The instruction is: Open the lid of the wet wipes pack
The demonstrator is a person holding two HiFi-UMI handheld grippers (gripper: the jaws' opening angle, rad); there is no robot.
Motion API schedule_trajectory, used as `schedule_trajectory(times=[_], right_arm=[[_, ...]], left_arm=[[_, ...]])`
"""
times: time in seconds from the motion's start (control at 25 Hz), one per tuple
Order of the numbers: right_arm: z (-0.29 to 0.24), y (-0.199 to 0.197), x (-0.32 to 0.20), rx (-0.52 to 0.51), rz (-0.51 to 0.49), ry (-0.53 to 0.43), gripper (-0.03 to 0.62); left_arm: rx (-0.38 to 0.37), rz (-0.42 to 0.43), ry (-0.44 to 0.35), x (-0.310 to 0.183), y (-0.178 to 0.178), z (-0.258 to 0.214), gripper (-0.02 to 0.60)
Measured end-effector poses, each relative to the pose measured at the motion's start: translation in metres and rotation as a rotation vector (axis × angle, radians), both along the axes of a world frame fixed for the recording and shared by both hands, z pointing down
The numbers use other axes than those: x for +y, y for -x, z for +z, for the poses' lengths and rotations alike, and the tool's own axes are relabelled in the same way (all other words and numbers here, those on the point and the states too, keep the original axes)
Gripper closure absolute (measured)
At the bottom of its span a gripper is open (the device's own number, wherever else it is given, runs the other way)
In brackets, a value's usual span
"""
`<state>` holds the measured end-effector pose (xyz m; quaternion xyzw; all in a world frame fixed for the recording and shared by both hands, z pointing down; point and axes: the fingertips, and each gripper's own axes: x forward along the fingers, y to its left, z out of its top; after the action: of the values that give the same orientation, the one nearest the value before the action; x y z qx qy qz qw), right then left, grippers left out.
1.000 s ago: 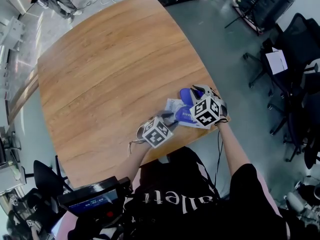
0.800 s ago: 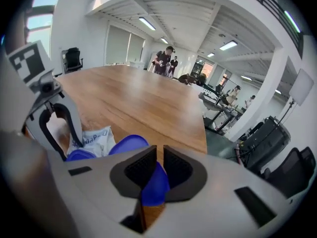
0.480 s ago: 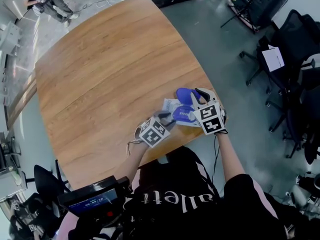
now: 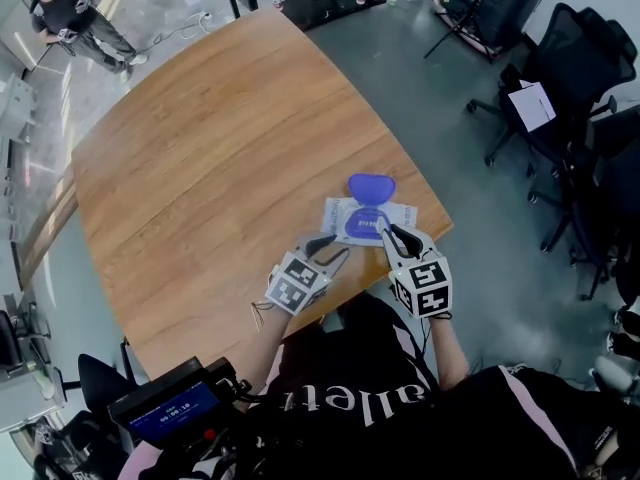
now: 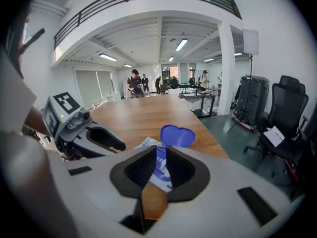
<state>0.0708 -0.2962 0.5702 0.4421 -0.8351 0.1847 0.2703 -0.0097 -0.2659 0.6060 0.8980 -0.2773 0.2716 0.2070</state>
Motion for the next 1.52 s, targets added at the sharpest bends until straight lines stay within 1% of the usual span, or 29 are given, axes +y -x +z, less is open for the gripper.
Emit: schedule_trajectory(times=[0.08,0.2,0.32,0.48,0.64,0.8,0.92,1.04,1.24,1.4,1.52], right_arm=[[-0.005,0.004,0.017,-0.038,0.029,0.006,0.547],[-0.014,0.016,0.043,-0.066,0.049,0.001,0.548],[-0.025,0.035,0.069,-0.079,0.058,-0.011,0.548],[-0.031,0.052,0.094,-0.105,0.106,-0.024,0.548],[-0.027,0.058,0.117,-0.156,0.186,-0.034,0.548],[-0.019,0.064,0.147,-0.22,0.258,-0.037,0.548],[-0.026,0.082,0.199,-0.233,0.3,-0.025,0.548],[-0.035,0.086,0.236,-0.233,0.332,-0.022,0.548],[-0.037,0.081,0.26,-0.222,0.325,-0.024,0.548],[-0.041,0.071,0.274,-0.227,0.315,-0.031,0.548],[-0.045,0.061,0.288,-0.23,0.284,-0.042,0.548]], left_arm=[[0.064,-0.028,-0.023,0.013,0.003,-0.018,0.487],[0.128,-0.047,-0.058,0.037,0.011,-0.048,0.525],[0.189,-0.052,-0.087,0.063,0.026,-0.068,0.58],[0.268,-0.067,-0.094,0.085,0.042,-0.093,0.58],[0.335,-0.063,-0.079,0.106,0.054,-0.099,0.58],[0.347,-0.026,-0.069,0.128,0.063,-0.091,0.58],[0.357,0.001,-0.04,0.167,0.081,-0.097,0.58],[0.381,0.023,-0.025,0.194,0.085,-0.108,0.58],[0.331,0.055,-0.071,0.212,0.072,-0.105,0.58],[0.378,0.038,-0.061,0.228,0.057,-0.113,0.58],[0.382,0.013,-0.078,0.244,0.044,-0.115,0.58]])
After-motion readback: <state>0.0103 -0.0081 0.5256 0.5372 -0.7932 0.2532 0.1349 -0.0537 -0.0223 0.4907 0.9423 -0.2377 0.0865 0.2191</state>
